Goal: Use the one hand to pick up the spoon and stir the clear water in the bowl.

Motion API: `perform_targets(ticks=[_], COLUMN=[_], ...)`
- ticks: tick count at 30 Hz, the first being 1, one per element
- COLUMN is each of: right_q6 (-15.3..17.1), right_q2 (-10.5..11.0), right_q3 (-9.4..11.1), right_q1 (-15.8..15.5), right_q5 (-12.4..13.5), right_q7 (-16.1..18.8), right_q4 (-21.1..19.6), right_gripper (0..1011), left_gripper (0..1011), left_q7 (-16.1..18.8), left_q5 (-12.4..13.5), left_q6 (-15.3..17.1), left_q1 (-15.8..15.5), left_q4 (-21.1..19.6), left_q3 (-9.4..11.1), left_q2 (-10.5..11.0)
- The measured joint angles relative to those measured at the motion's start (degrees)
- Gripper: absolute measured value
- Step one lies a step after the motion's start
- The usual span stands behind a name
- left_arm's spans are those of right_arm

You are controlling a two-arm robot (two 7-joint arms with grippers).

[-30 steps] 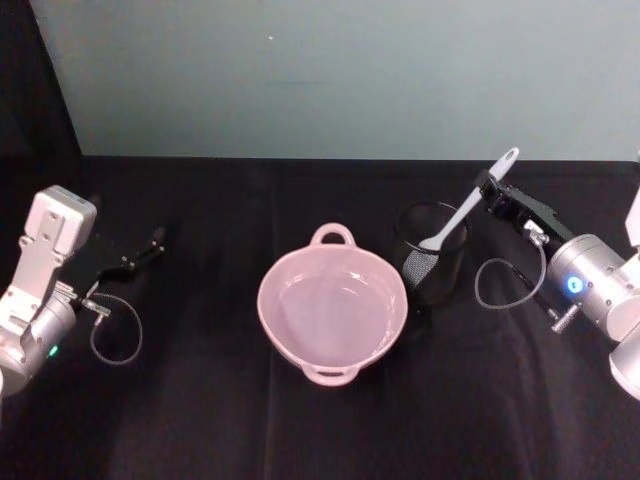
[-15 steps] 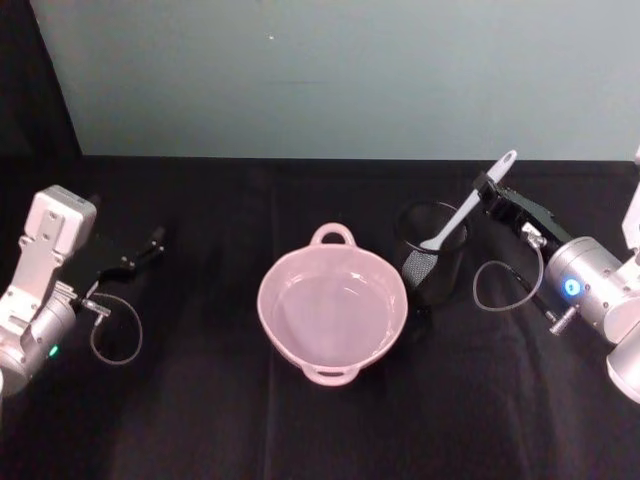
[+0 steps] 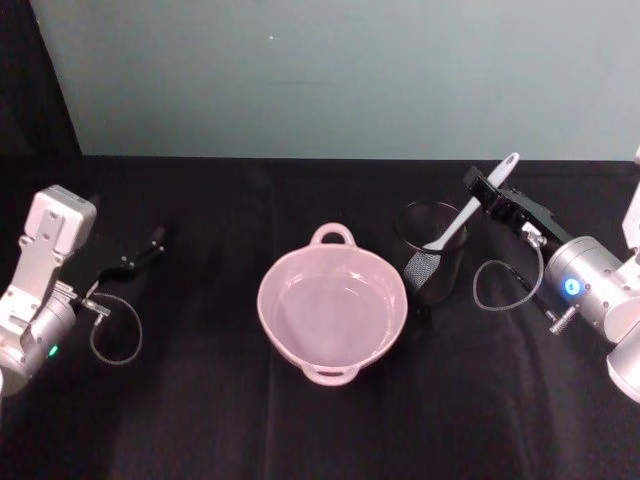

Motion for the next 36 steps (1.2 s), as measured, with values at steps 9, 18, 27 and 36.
perform_targets(ticks=[9, 18, 27, 36], right_q6=[0.0, 0.0, -1.8, -8.0], right_q2=[0.0, 1.7, 5.4, 7.8], right_q3=[0.0, -0.2, 0.5, 1.2], right_q1=[0.0, -2.4, -7.7, -11.8], right_q5=[0.0, -0.6, -5.8, -16.6], right_q7=[0.0, -1.3, -3.7, -7.6], right_q4=[0.0, -2.9, -8.9, -8.8], right_gripper=[752, 1000, 1003, 1003], left_gripper=[1011, 1011, 1011, 1011], left_q7=[0.0, 0.0, 0.0, 0.0], left_q5=[0.0, 0.0, 0.0, 0.0], left_q6=[0.0, 0.0, 0.0, 0.0], left_q1=[0.0, 0.0, 0.0, 0.0], left_q4=[0.0, 0.0, 0.0, 0.0], left_q3=[0.0, 0.0, 0.0, 0.0], left_q2=[0.0, 0.0, 0.0, 0.0])
